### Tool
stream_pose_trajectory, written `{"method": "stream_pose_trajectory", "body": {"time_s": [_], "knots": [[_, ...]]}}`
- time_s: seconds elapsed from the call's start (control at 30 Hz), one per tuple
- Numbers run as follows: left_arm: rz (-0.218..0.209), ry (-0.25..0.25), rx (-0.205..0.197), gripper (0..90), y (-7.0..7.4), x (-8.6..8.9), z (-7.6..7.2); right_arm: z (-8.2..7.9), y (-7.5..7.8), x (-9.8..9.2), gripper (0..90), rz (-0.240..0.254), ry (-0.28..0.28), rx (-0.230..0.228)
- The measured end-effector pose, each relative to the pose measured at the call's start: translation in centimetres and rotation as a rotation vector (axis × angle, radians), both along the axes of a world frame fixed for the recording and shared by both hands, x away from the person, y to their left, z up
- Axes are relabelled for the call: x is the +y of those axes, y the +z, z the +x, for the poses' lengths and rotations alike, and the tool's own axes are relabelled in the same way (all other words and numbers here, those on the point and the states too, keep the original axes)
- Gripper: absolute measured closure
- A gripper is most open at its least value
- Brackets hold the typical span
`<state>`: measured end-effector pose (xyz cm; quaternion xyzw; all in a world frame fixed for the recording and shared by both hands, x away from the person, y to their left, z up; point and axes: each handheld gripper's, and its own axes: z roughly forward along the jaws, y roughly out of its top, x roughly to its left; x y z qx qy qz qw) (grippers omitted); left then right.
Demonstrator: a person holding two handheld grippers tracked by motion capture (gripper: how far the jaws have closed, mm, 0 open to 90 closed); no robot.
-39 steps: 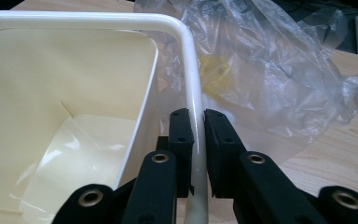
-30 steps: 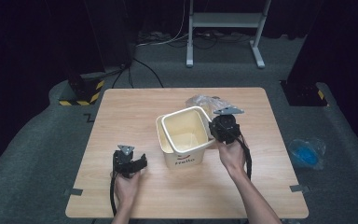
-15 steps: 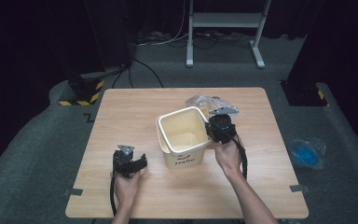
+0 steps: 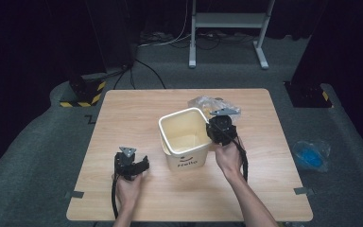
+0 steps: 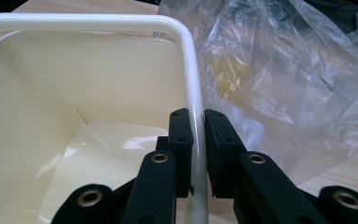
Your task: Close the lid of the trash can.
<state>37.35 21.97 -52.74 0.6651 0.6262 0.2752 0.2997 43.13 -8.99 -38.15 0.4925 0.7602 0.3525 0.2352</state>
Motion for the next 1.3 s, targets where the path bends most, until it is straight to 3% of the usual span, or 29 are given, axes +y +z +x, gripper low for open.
{"method": "stream_pose_trajectory", "body": {"time_s": [0.47, 1.3], "knots": [[-0.003, 0.001, 0.000, 24.1, 0.01, 0.04, -0.01, -0.07, -0.04, 0.11, 79.3, 0.006, 0.001, -0.008], [-0.002, 0.004, -0.001, 24.0, 0.00, 0.01, 0.00, -0.35, -0.02, -0.62, 59.5, 0.049, 0.006, -0.024]]}}
